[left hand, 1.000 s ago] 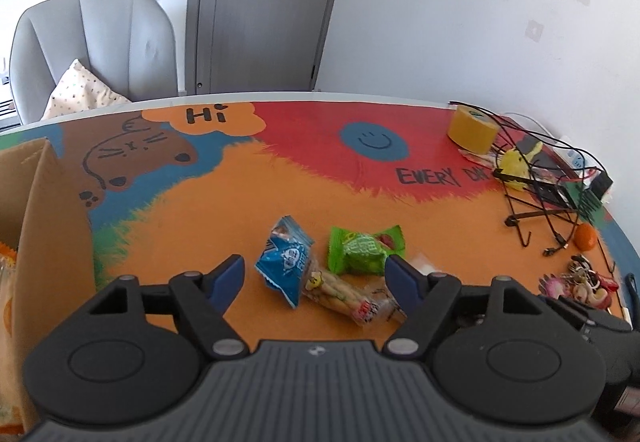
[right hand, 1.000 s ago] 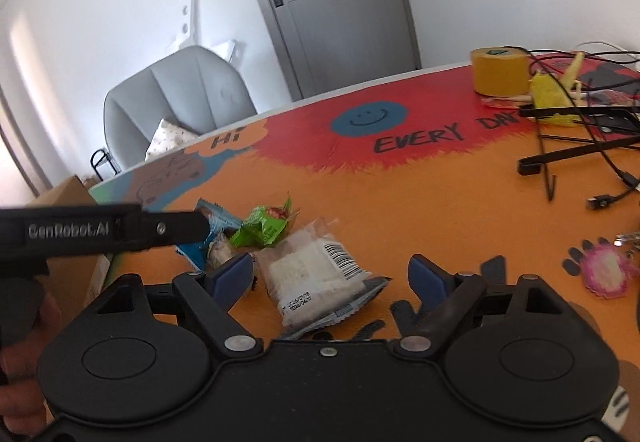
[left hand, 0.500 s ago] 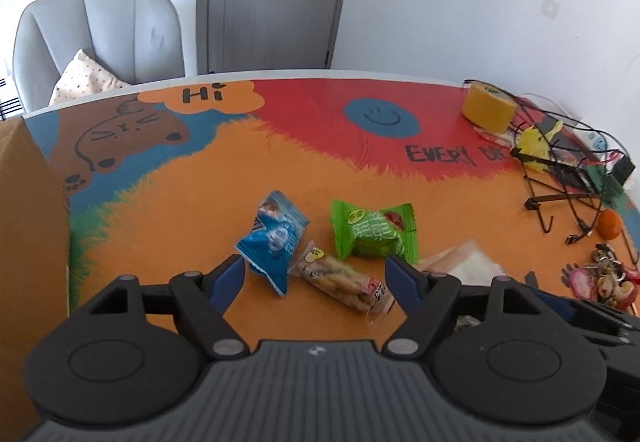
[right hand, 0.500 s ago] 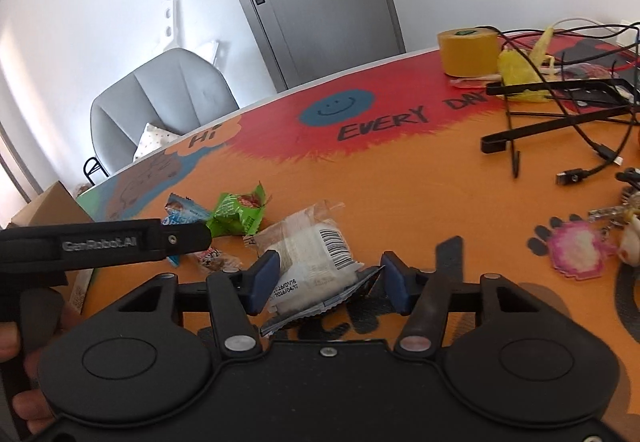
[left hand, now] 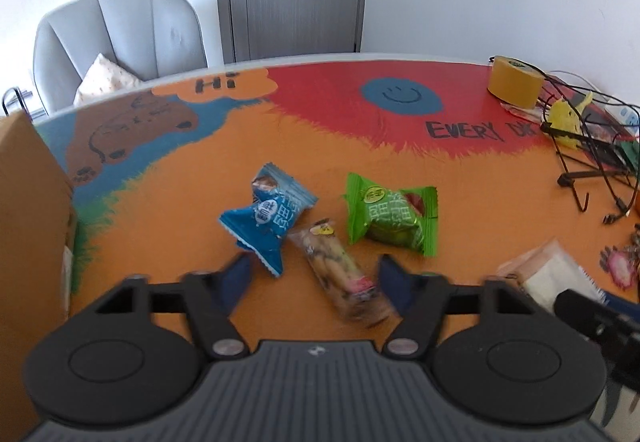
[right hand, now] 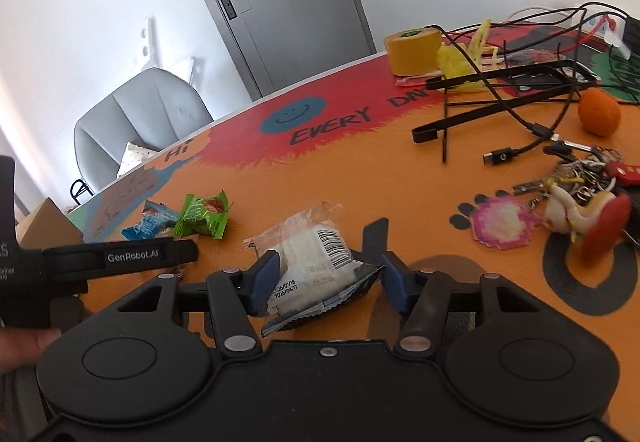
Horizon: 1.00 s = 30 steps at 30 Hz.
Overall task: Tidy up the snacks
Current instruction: 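Grasp the white bread bag with the right gripper while the left grasps the small beige snack stick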
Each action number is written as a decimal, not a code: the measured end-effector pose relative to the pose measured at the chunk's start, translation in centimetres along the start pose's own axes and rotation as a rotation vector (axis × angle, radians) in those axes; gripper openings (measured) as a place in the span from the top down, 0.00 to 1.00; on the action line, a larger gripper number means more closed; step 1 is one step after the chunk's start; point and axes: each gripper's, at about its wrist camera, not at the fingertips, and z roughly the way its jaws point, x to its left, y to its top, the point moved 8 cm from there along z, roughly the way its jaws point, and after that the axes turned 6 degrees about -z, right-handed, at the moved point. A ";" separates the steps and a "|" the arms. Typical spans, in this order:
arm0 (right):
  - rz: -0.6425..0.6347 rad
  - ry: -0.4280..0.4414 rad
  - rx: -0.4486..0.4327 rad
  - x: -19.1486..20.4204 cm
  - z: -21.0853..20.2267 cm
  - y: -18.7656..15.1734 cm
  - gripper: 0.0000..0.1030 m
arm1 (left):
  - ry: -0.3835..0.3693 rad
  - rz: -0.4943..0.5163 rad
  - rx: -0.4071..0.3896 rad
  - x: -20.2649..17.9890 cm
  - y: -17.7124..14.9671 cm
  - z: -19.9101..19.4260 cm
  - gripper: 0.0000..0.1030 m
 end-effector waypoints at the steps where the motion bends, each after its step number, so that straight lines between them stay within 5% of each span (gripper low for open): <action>1: -0.003 -0.003 -0.001 0.1 0.0 0.0 0.44 | -0.012 0.000 -0.001 0.0 0.0 -0.2 0.62; 2: -0.005 -0.010 -0.002 0.2 0.0 0.0 0.42 | -0.023 -0.005 0.003 0.2 0.0 -0.3 0.76; 4: -0.007 -0.013 -0.002 0.5 0.2 0.1 0.37 | -0.038 -0.010 0.012 0.4 0.0 -0.5 0.83; 15: -0.133 -0.062 0.010 2.9 1.6 -0.2 0.26 | -0.128 -0.002 0.038 1.2 -2.0 -3.4 0.83; 18: -0.190 -0.111 0.019 3.7 1.3 -0.8 0.36 | -0.146 -0.006 0.033 1.5 -2.2 -4.0 0.83; 22: -0.178 -0.073 0.032 4.7 0.5 -1.3 0.52 | -0.170 0.001 0.020 1.9 -2.2 -4.9 0.84; 30: -0.146 -0.075 0.010 6.8 -1.2 -1.7 0.53 | -0.214 0.001 -0.022 3.5 -1.4 -7.6 0.84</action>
